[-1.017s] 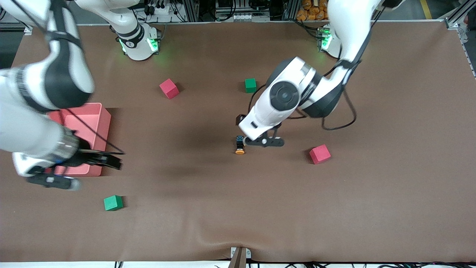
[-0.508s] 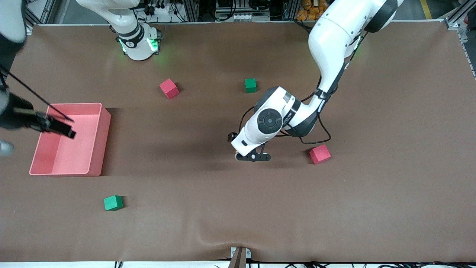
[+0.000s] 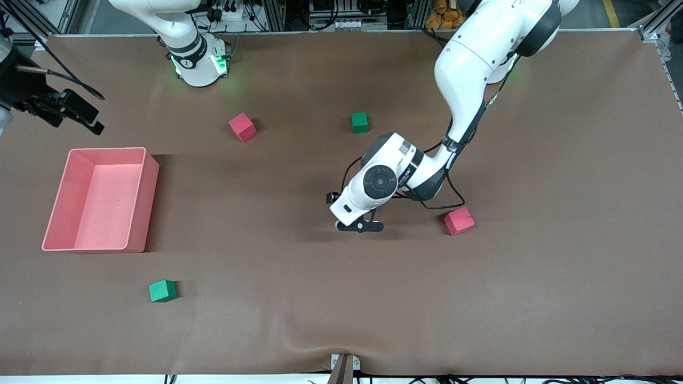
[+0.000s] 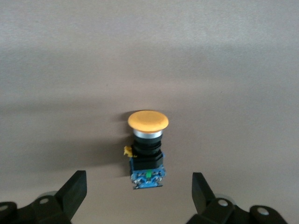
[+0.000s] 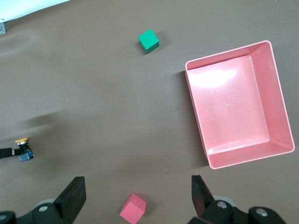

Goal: Place and upright button with both arms
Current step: 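Grasp the button with the left gripper while the right gripper withdraws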

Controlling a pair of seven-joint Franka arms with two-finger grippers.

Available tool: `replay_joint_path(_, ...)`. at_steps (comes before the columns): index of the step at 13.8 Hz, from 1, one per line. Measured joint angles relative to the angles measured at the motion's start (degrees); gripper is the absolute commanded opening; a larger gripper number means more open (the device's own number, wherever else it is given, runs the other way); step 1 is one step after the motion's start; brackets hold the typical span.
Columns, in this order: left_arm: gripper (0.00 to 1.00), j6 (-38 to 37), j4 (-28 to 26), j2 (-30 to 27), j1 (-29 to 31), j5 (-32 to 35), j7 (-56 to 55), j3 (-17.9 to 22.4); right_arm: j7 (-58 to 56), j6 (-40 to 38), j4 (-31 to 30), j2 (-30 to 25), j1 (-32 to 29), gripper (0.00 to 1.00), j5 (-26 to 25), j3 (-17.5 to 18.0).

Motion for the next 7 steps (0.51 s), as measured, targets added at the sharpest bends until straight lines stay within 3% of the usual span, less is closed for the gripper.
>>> replay_joint_path(3, 0.9, 2.52, 0.12, 1.64, -0.86, 0.0, 0.05, -0.05, -3.95, 1.77, 1.86, 1.5, 0.01, 1.0, -0.59, -0.16)
replay_joint_path(7, 0.72, 3.1, 0.8, 3.03, -0.98, 0.0, 1.22, -0.05, -6.13, -0.27, 9.44, 6.57, 0.0, 1.0, -2.07, -0.42)
